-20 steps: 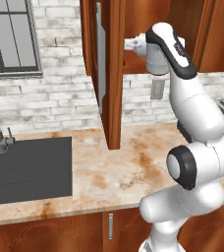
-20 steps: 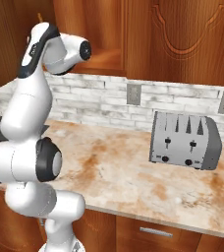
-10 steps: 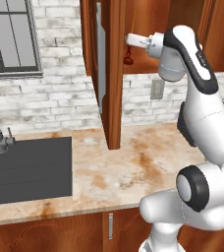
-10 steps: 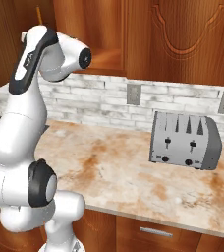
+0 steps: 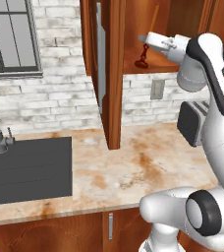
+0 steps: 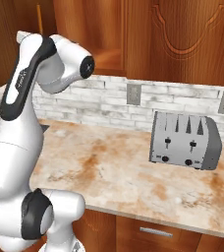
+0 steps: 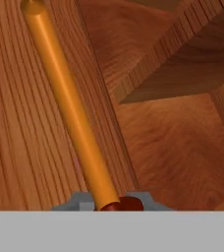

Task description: Get the candle and the wine from the cabinet and move them to the dining counter.

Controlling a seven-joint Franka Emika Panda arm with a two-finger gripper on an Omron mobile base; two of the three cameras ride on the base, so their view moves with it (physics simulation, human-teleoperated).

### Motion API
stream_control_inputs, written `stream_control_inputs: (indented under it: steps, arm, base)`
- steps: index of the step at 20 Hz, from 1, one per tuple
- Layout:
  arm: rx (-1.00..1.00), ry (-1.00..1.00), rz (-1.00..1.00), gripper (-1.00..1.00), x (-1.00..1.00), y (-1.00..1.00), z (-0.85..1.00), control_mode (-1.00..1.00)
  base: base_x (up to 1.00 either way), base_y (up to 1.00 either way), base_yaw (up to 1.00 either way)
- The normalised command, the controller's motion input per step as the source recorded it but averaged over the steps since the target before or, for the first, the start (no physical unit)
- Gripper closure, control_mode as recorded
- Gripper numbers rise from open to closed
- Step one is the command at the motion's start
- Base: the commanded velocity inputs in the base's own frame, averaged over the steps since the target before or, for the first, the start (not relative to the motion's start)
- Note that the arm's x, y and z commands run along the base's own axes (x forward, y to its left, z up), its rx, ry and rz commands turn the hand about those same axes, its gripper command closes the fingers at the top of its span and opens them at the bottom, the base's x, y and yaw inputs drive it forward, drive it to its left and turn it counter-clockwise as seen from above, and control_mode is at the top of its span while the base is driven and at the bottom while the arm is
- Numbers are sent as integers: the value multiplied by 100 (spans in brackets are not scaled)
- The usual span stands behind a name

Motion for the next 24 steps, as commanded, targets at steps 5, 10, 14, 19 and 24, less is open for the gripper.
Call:
stream_control_inputs:
  steps: [5,10,14,19,24]
  arm:
    - [2,9,0,100,-68,-19,0,-100]
    - [3,18,0,100,-59,-19,2,-100]
    - [0,8,0,100,-67,-17,-13,-100]
    - [-16,-10,0,100,-81,-8,-34,-100]
    - [-23,-20,3,100,-73,-9,-31,-100]
  base:
    - [0,0,0]
    - [0,0,0]
    - [0,0,0]
    - [0,0,0]
    - [0,0,0]
